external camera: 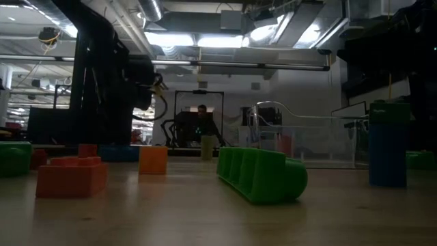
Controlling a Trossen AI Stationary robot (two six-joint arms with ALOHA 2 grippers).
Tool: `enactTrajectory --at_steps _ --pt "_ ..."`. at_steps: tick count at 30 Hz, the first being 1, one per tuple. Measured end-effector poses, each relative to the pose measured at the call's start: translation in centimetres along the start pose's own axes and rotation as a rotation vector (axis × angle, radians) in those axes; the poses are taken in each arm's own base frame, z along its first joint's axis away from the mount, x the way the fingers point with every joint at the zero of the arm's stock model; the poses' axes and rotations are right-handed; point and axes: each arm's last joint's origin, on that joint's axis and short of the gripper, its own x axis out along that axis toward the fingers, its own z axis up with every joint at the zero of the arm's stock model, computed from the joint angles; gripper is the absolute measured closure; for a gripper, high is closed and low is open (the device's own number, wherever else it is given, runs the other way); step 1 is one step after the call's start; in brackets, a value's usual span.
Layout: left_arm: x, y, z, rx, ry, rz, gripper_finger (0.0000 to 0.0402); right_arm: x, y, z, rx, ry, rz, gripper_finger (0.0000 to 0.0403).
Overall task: Sort blocks by size
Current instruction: Put the large blue 4 stud game piece into the bottom transparent bin
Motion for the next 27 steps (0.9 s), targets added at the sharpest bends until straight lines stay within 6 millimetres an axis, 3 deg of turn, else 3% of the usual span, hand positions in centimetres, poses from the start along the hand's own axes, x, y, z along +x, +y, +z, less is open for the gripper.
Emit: enactTrajectory --at_steps 7,20,27 --pt "0.2 -0.9 0.1 0.017 0.002 -0.012 0.0307 0.0 0.0 0.0 0.000 0.000 0.000 0.0226" --pt "0.3 -1.2 0.1 0.032 0.002 -0.077 0.0316 0.0 0.0 -0.1 0.000 0.013 0.000 0.0226" --pt "0.3 -1.4 0.1 0.027 0.003 -0.088 0.0375 0.0 0.0 -0.2 0.000 0.023 0.000 0.0226"
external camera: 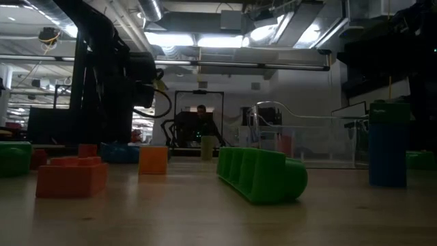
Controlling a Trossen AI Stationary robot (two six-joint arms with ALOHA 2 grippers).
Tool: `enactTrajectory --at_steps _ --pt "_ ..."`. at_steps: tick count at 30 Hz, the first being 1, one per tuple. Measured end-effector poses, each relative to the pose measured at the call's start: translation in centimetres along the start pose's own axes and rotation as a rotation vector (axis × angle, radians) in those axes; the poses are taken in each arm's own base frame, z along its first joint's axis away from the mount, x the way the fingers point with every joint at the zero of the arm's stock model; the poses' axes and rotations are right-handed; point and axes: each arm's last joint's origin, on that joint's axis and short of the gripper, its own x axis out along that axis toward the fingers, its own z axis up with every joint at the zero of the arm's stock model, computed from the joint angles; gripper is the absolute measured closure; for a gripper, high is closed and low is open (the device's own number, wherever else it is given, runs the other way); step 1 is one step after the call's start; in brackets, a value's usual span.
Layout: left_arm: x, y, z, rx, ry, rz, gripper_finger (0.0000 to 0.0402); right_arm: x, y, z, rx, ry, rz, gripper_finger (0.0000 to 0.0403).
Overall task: Sort blocks by size
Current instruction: Put the large blue 4 stud game piece into the bottom transparent bin
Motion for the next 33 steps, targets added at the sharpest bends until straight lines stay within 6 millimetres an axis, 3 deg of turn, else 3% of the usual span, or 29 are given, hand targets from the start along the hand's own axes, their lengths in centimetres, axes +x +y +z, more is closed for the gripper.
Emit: enactTrajectory --at_steps 6,11,19,33 --pt "0.2 -0.4 0.0 -0.049 0.005 -0.005 0.0386 0.0 0.0 0.0 0.000 -0.001 0.000 0.0226" --pt "0.2 -0.7 0.2 -0.108 -0.009 -0.009 0.0348 0.0 0.0 0.0 0.000 -0.001 0.000 0.0226" --pt "0.2 -0.7 0.5 -0.051 -0.044 -0.011 0.0285 0.0 0.0 0.0 0.000 -0.002 0.000 0.0226" --pt "2.1 -1.5 0.7 0.018 0.002 -0.041 0.0241 0.0 0.0 0.0 0.000 -0.002 0.000 0.0226"
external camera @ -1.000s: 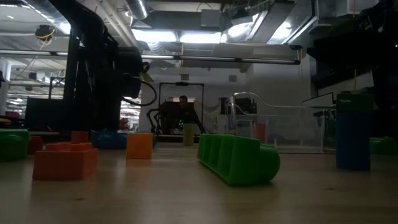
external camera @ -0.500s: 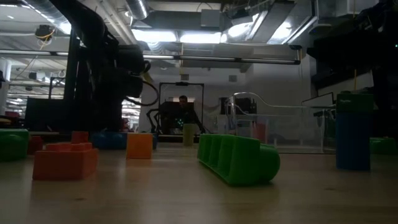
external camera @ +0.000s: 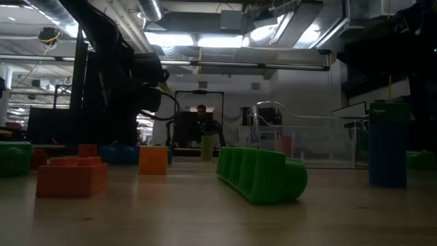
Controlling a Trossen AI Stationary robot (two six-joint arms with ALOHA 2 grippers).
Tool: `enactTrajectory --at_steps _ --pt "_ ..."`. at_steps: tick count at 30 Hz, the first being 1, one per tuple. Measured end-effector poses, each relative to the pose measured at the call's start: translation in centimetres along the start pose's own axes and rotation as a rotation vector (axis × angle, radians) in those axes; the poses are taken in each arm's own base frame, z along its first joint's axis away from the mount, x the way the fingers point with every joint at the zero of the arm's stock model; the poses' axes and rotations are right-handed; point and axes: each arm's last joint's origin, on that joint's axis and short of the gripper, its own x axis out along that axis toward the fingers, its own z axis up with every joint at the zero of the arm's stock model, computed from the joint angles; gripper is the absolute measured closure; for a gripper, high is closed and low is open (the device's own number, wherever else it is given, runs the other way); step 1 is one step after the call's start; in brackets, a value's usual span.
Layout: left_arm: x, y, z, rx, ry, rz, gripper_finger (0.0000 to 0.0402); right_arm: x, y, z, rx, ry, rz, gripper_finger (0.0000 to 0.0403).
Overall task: Sort blocks by size
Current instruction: Put the large blue 4 stud game piece into the bottom transparent bin
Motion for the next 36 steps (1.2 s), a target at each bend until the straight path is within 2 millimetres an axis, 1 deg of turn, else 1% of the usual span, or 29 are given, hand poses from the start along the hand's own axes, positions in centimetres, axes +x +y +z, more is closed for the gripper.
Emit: enactTrajectory --at_steps 5,14,19,25,28,31,36 --pt "0.3 -0.7 -0.1 0.011 0.019 -0.051 0.0241 0.0 0.0 0.0 0.000 -0.001 0.000 0.0226" --pt "0.7 -1.9 -0.3 0.057 0.041 -0.066 0.0254 0.0 0.0 0.0 0.000 0.000 0.000 0.0226" --pt "1.0 -2.6 -0.5 0.080 0.052 -0.071 0.0254 0.0 0.0 0.0 0.000 0.000 0.000 0.0226" --pt "2.3 -2.9 -0.5 0.037 0.109 -0.102 0.0263 0.0 0.0 0.0 0.000 0.000 0.000 0.0226" --pt "3.1 -3.0 -0.6 0.044 0.132 -0.124 0.0270 0.0 0.0 0.0 0.000 0.000 0.000 0.0226" --pt "3.2 -3.0 -0.5 0.055 0.121 -0.149 0.0282 0.0 0.0 0.0 0.000 0.000 0.000 0.0226" --pt "3.3 -3.2 -0.1 0.070 0.085 -0.195 0.0321 0.0 0.0 0.0 0.000 0.000 0.000 0.0226"
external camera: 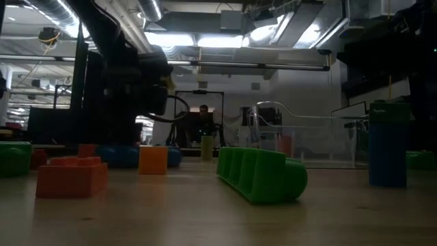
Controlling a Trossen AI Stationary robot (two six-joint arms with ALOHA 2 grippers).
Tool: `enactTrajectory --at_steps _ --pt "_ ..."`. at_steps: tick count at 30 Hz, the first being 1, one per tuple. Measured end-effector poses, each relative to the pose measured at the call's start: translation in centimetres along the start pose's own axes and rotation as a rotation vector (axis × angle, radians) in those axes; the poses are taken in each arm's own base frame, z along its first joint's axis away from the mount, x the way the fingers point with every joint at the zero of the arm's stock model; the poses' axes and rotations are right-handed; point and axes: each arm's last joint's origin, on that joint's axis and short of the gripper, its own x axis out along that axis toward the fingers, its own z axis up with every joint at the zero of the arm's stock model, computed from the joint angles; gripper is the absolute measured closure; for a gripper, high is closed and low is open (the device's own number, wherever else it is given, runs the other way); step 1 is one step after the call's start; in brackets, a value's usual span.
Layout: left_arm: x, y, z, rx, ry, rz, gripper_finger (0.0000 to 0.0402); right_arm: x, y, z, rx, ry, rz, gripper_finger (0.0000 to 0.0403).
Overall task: Sort blocks by size
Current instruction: Put the large blue 4 stud game piece into the bottom transparent bin
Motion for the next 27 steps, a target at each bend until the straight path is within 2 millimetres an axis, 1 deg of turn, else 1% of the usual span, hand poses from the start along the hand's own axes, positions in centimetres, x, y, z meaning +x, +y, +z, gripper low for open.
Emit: enactTrajectory --at_steps 5,9,18,21,27 --pt "0.0 -0.1 0.4 0.036 -0.033 -0.041 0.0367 0.0 0.0 0.0 0.000 0.000 0.000 0.0226" --pt "0.0 -0.4 0.8 0.068 -0.065 -0.099 0.0393 0.0 0.0 0.0 0.000 0.000 0.000 0.0226" --pt "-0.2 -0.6 1.1 0.095 -0.105 -0.130 0.0400 0.0 0.0 0.0 0.000 0.000 0.000 0.0226" --pt "-0.8 -1.0 1.4 0.114 -0.132 -0.124 0.0400 0.0 0.0 0.0 0.000 0.000 0.000 0.0226" --pt "-3.0 -2.4 2.9 0.181 -0.227 -0.145 0.0400 0.0 0.0 0.1 0.000 -0.009 0.000 0.0226"
